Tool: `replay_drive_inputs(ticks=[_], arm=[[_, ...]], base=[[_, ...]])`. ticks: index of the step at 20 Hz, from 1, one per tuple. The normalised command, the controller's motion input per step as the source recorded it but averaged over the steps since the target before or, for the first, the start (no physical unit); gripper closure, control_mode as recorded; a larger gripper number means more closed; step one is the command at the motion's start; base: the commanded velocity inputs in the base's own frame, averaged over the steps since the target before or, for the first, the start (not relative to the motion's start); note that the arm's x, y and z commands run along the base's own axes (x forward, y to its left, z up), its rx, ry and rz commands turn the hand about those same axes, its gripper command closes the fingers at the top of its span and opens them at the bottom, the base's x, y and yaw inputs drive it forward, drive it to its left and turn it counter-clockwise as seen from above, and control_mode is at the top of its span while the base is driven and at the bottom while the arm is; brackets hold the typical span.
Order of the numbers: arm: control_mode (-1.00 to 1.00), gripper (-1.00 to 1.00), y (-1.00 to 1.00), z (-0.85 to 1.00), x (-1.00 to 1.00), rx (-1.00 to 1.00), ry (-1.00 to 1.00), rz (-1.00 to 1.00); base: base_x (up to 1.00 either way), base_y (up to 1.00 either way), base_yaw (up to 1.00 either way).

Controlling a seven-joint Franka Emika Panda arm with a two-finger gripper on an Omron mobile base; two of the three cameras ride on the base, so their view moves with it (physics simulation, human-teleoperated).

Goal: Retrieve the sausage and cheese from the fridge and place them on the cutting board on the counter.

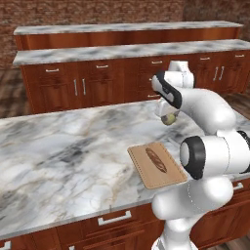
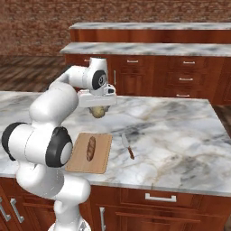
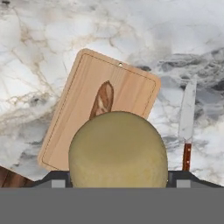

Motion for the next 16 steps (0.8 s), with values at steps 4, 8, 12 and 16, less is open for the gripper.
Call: replay_drive_inputs(ticks=[4,8,12,16], arm=[[-1.0,1.0,0.0,-0.57,0.15,0.0,0.0,0.0],[-1.0,1.0,0.0,-0.69,0.13,0.0,0.0,0.0],[-1.0,1.0,0.0,-0.6,0.16,0.0,0.0,0.0],[-1.0,1.0,0.0,-0.61,0.0,0.0,-0.07,0.0]], base=[[0.0,0.0,0.0],[0.0,0.0,0.0],[0.0,0.0,0.0],[0.0,0.0,0.0]])
